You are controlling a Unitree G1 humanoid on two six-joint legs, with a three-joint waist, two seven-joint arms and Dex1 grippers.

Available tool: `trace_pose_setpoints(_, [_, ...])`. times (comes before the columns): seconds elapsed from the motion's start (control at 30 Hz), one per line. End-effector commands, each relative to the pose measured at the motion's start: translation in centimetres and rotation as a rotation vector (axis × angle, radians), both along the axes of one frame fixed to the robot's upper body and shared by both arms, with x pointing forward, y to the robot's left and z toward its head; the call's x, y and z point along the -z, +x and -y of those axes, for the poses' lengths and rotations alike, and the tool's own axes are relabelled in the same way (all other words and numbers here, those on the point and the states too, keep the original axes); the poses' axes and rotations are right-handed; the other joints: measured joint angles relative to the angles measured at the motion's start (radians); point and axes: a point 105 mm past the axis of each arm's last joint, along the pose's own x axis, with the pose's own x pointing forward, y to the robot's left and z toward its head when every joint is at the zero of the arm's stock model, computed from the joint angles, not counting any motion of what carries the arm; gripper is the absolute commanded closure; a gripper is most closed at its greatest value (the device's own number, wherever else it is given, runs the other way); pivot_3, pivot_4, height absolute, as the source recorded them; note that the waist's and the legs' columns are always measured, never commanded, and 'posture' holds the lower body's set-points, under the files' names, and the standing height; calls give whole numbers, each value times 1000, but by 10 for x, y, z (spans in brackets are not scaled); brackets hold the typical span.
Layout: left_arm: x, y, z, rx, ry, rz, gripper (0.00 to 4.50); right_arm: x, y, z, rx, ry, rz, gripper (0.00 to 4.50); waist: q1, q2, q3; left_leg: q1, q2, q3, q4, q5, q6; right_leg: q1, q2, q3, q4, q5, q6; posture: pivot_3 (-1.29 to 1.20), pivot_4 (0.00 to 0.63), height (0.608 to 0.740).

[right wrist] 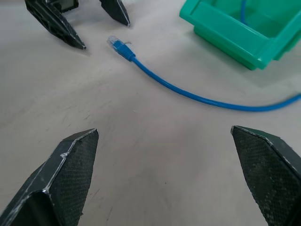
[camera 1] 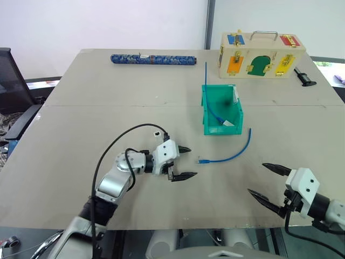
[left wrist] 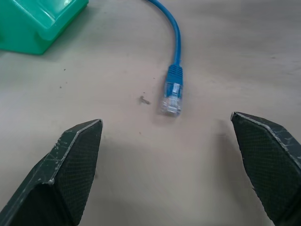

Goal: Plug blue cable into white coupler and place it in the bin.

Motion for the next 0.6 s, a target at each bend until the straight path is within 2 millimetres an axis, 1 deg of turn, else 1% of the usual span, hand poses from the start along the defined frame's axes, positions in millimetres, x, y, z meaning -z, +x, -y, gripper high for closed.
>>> trace_pose_setpoints(0.03, [0, 2, 4, 48, 15, 33, 0, -11, -3, -2, 5, -19, 62, 46, 1, 0, 0, 0, 0, 0, 0, 0, 0, 0, 0, 0, 0, 0, 0, 0, 150, 740])
trace_pose_setpoints(0.17, [5, 7, 10, 66, 19, 44, 0, -9, -8, -2, 13, -19, 56, 46, 5, 0, 0, 0, 0, 0, 0, 0, 0, 0, 0, 0, 0, 0, 0, 0, 150, 740])
trace_pose_setpoints(0.2, [5, 8, 12, 72, 14, 43, 545, -9, -9, -3, 17, -16, 57, 0, 5, 0, 0, 0, 0, 0, 0, 0, 0, 1, 0, 0, 0, 0, 0, 0, 150, 740])
trace_pose_setpoints(0.23, [5, 8, 13, 79, 10, 41, 827, -9, -9, -3, 19, -14, 57, 0, 6, 0, -1, 0, 0, 0, 0, 0, 0, 1, 0, 0, 0, 0, 0, 0, 150, 740])
trace_pose_setpoints(0.37, [10, 5, 17, 112, 8, 32, 2493, -6, -14, -4, 36, -9, 38, 0, 5, 0, -2, 0, 0, -1, 1, 0, 0, 1, 0, 0, 0, -1, 1, 0, 150, 740])
trace_pose_setpoints(0.43, [11, 3, 17, 124, 12, 29, 3572, -5, -15, -5, 43, -3, 31, 0, 5, 0, -2, 1, 0, -1, 0, 0, 0, 1, 0, 0, 0, -1, 1, 0, 150, 740])
trace_pose_setpoints(0.5, [12, 1, 16, 138, 14, 26, 4482, -5, -14, -7, 62, 21, 30, 0, 5, 0, -2, 1, 0, -1, 0, 0, 0, 1, 0, 0, 0, -1, 0, 0, 150, 740])
trace_pose_setpoints(0.6, [10, -1, 13, 154, 4, 31, 4482, -6, -9, -11, 101, 71, 36, 0, 4, 0, -3, 1, 1, -1, 0, 0, 0, 1, 0, 0, 0, -2, -1, 0, 150, 740])
